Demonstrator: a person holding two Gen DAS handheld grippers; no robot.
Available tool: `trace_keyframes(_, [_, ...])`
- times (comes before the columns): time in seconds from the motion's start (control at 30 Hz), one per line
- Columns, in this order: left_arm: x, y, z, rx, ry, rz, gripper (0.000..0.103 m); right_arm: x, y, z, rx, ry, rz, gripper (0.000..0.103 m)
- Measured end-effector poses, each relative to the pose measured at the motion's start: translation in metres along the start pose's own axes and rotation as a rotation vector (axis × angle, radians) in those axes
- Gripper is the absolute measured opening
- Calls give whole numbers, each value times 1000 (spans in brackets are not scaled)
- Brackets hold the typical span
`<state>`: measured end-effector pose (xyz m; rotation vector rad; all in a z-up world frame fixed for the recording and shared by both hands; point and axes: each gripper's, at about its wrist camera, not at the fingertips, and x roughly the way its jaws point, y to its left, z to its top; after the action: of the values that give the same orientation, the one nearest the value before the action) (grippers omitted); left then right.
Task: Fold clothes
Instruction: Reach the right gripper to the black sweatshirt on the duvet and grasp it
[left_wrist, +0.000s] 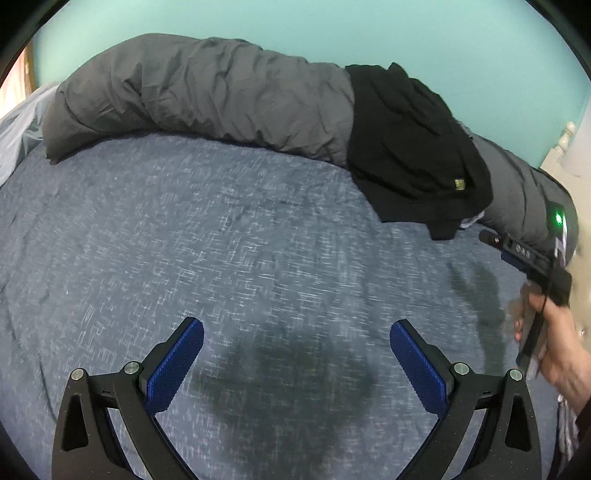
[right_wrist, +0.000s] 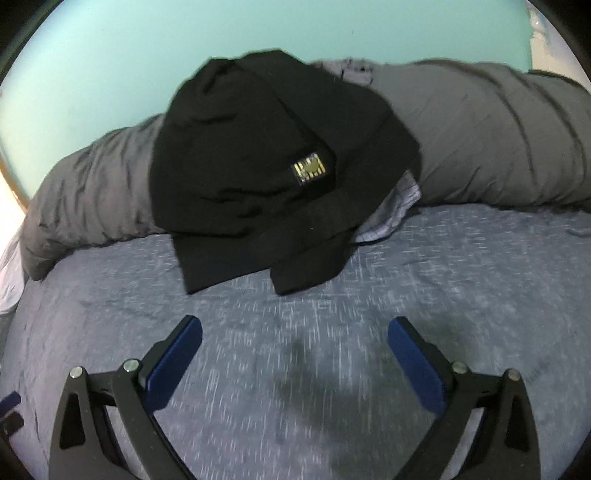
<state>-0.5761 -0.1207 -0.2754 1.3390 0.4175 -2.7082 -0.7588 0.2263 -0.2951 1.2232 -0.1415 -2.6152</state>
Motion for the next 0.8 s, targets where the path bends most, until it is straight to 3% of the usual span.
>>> trace_keyframes(0.17, [18, 16, -1, -4, 9, 14, 103, 30, -5, 21, 17, -11, -55, 96])
trace_keyframes(0.43, [32, 34, -14, -15, 16, 9, 103, 75, -13, 37, 46, 7, -75, 95])
trace_keyframes(0.6, [33, 46, -30, -24, 12, 4, 103, 96, -7, 36, 38, 15, -83, 79])
trace_keyframes(0.63, [34, 48, -32, -29, 13, 2, 103, 100, -6, 36, 36, 15, -82, 69])
trace_keyframes(0.7, [37, 50, -37, -34, 17, -5, 103, 102, -4, 35, 28, 5, -54, 65])
trace_keyframes(0.8, [41, 50, -42, -34, 21, -13, 103, 102, -3, 34, 21, -9, -14, 47])
